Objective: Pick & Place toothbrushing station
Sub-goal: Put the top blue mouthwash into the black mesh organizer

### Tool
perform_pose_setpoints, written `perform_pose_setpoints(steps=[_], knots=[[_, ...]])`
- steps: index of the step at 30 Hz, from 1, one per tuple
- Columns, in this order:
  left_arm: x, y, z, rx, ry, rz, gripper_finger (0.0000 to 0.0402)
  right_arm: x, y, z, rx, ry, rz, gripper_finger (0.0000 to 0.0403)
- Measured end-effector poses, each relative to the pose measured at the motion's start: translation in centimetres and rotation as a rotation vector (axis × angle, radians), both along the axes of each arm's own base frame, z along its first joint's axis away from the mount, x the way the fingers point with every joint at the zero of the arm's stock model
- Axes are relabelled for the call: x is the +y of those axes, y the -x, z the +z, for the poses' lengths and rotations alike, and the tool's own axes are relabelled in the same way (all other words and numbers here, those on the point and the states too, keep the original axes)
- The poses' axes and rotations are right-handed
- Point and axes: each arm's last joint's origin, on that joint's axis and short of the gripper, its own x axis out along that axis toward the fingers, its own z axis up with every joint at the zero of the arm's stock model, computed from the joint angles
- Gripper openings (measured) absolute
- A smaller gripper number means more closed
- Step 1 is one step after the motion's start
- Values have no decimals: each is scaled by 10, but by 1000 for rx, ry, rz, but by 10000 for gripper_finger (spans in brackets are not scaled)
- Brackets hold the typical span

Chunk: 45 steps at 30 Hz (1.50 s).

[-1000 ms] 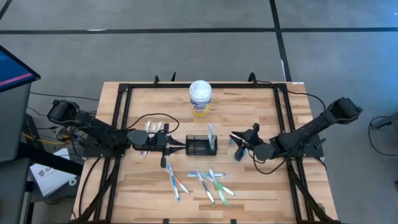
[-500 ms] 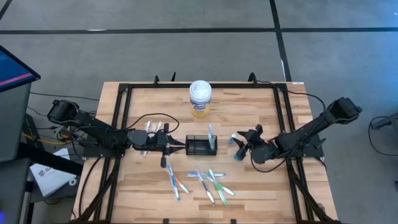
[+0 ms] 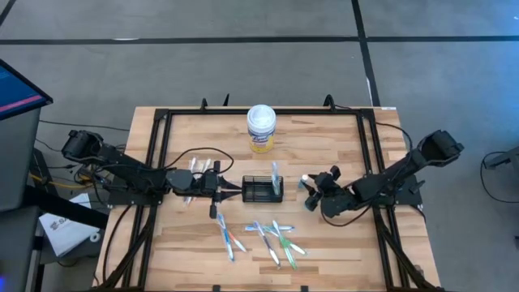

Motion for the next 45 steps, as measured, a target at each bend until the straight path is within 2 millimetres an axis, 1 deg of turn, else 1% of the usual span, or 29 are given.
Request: perform_pose_setpoints(steps=[7,17,20,25,34,39,45], knots=[[0,0,0,0,0,0,44,1,-3,-2,-11,4,4,166],[0,0,0,0,0,0,44,-8,-6,-2,-6,11,-34,146],[0,0,0,0,0,0,44,-9,-7,-1,-3,19,-34,126],[0,0,0,0,0,0,44,-8,-8,-1,7,26,-7,71],[0,0,0,0,-3,0,44,-6,-12,3,-3,40,42,71],[0,0,0,0,-3,0,44,-6,-11,12,-52,25,44,71],[0,0,0,0,3,0,44,-2,-11,38,-168,50,114,71]])
